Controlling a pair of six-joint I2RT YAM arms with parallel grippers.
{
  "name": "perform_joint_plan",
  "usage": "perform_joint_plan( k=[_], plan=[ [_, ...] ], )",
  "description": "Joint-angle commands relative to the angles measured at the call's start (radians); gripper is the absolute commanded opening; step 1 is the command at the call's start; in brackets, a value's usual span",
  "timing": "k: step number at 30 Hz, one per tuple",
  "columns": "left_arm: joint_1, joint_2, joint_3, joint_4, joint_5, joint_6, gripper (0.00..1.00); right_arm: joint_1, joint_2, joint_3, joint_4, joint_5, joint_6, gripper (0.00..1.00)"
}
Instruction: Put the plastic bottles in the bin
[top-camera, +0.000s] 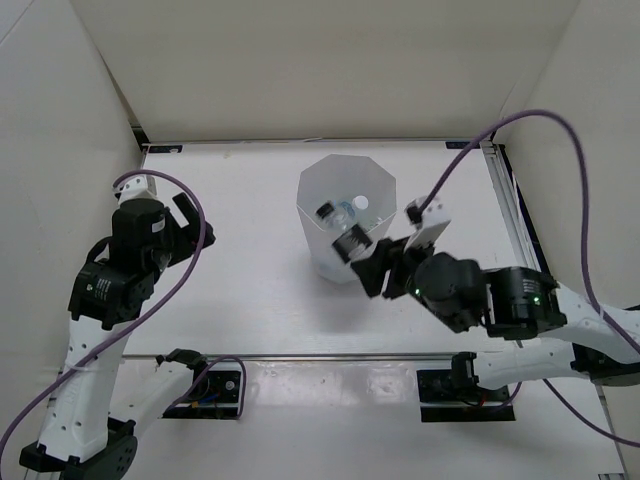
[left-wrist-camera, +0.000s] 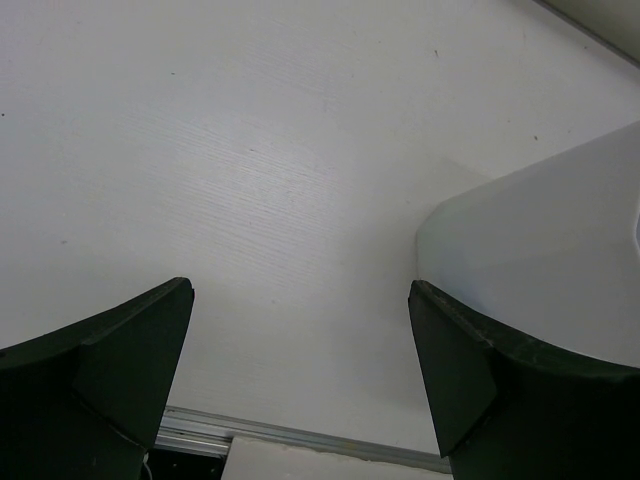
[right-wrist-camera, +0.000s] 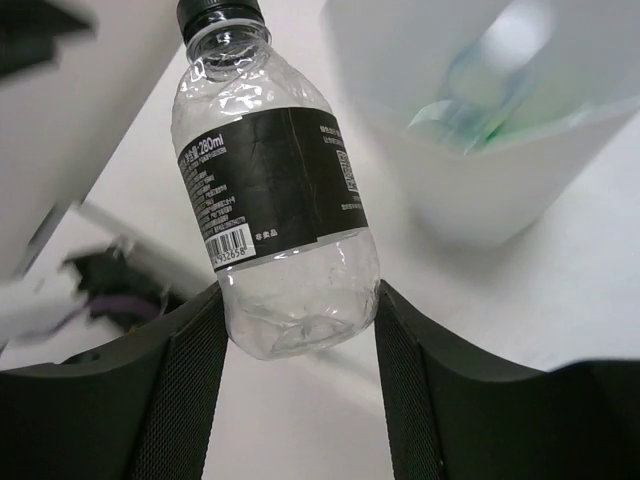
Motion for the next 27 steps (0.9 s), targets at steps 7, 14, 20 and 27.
perform_joint_plan(
  k=[7,14,20,27],
  plan=[
    [0.005,-0.026,-0.072,0.041,0.020,-0.017,1.00,-0.311,0.147,0.139,0.292,0.076,-0.582,0.13],
    [0.005,-0.016,-0.072,0.052,0.030,-0.017,1.00,-0.549,0.313,0.334,0.211,-0.151,-0.540,0.77],
    [0.005,-0.025,-0.052,0.032,0.021,-0.007,1.00,-0.570,0.318,0.444,0.076,-0.184,-0.454,1.00],
    [0.005,-0.094,-0.165,0.032,-0.007,-0.027,1.00,-0.741,0.164,0.306,-0.170,-0.294,-0.153,1.00]
  ],
)
